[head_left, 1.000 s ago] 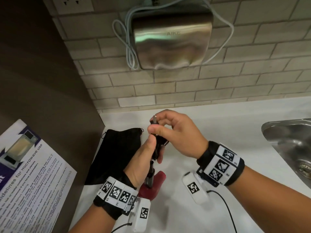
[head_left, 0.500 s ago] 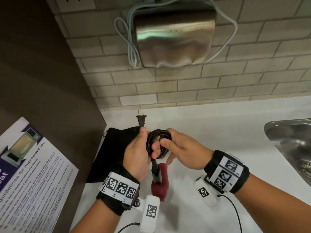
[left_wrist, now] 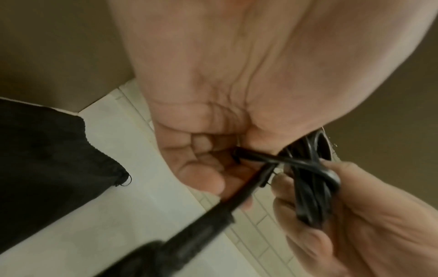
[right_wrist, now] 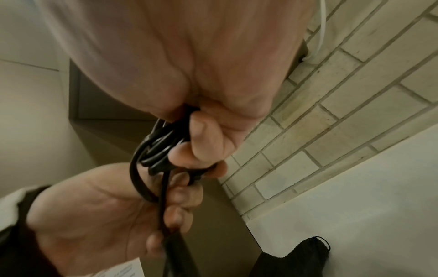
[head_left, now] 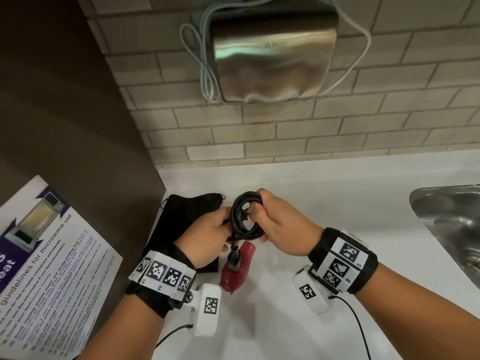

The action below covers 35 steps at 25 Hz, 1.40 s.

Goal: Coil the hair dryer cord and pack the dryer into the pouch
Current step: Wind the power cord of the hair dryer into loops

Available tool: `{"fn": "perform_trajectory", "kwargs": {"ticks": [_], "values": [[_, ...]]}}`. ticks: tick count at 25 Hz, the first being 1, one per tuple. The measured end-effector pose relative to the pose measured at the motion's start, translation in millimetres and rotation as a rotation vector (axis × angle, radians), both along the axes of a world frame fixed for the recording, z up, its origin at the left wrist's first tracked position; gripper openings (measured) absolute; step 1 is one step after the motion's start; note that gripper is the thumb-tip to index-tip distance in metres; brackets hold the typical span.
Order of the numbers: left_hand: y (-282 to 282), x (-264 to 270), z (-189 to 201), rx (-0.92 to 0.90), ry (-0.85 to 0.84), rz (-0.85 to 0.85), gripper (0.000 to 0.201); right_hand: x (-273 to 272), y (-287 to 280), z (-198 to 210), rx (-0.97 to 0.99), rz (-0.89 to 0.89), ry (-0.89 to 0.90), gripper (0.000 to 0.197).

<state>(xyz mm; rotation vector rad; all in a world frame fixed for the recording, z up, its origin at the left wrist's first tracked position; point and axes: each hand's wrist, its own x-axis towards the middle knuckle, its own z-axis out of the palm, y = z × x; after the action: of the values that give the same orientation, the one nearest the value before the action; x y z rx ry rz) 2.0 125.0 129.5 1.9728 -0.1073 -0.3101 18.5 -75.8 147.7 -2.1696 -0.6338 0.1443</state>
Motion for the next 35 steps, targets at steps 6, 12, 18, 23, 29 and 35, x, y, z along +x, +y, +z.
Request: {"fn": "perform_trajectory", "kwargs": {"ticks": [6, 12, 18, 23, 29, 35], "values": [[10.8, 0.1, -2.1, -0.284, 0.009, -0.137, 0.027, 8.2, -1.2, 22.6, 0.076, -0.056, 0.271, 0.025], [-11.1, -5.8, -5.0, -0.562, -0.121, -0.022, 0.027, 15.1, -0.6, 26.5, 0.469, -0.038, 0.704, 0.021], [-38.9, -10.3, -0.1, -0.734, -0.11, 0.228, 0.039, 14.4, -3.0, 24.0, 0.593, 0.072, 0.871, 0.038], [-39.1, -7.9, 3.9, -0.666, -0.09, 0.461, 0.036, 3.5, 8.0, 19.9, 0.54, -0.015, 0.766, 0.026], [-36.7, -17.3, 6.9, -0.466, -0.183, 0.232, 0.054, -2.5, 10.3, 32.6, 0.425, -0.06, 0.684, 0.015], [-31.4, -27.0, 15.0, -0.363, -0.417, 0.178, 0.069, -5.1, 12.9, 43.9, 0.38, 0.047, 0.625, 0.019]]}}
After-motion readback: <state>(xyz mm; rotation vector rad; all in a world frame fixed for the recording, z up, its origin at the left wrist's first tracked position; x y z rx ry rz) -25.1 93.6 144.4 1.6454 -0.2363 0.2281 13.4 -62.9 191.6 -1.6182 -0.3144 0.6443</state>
